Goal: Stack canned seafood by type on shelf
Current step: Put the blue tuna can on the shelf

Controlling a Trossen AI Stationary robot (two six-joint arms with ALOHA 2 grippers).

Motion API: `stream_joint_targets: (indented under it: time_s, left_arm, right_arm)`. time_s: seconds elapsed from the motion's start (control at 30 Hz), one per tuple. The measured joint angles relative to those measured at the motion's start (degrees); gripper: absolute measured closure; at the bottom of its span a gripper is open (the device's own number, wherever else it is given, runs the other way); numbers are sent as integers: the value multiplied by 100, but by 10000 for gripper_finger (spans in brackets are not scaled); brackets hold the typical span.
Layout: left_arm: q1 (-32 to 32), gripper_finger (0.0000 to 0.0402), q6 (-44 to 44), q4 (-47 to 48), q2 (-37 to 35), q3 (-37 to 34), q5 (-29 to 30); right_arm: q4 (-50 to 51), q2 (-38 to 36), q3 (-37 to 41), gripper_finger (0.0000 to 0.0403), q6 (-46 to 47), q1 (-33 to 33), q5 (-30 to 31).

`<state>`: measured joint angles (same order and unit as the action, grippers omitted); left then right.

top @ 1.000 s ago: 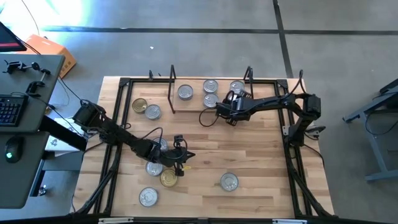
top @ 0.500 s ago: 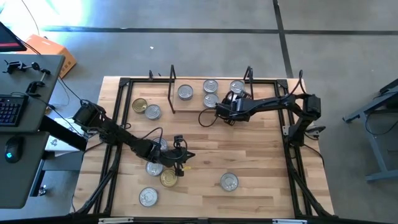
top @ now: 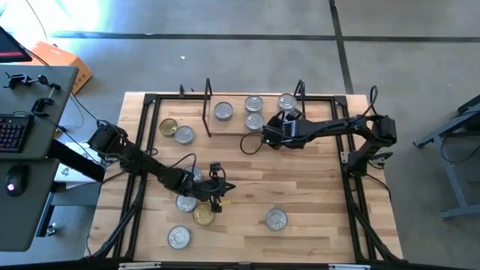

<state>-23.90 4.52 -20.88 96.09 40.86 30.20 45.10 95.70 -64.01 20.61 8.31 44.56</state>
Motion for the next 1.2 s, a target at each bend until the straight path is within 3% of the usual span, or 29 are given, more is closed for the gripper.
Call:
stream_joint_targets:
  time_s: [0.17,0.33,0.67,0.87,0.93,1.1,1.2]
  left_arm:
    - [-17,401,125,2,0,0,0]
    - [-111,401,126,4,0,0,0]
    - [-170,401,124,1,0,0,0]
    - [-181,401,90,-133,0,0,-35]
    - [-181,401,70,-186,0,0,-103]
    - [-181,401,-59,-314,0,0,-120]
    - [-181,401,-43,-325,0,0,-126]
  right_arm:
    - [-189,-57,0,155,193,-646,13]
    - [-418,-59,0,155,573,-1704,18]
    - [-1211,-2,0,155,2077,-4303,249]
    - [-1774,201,0,155,2994,-5093,383]
    - [-1882,247,0,155,3314,-5197,-102]
    - [-1847,375,0,155,4186,-5310,-2627]
    - [-1445,520,0,155,4685,-5410,-3008]
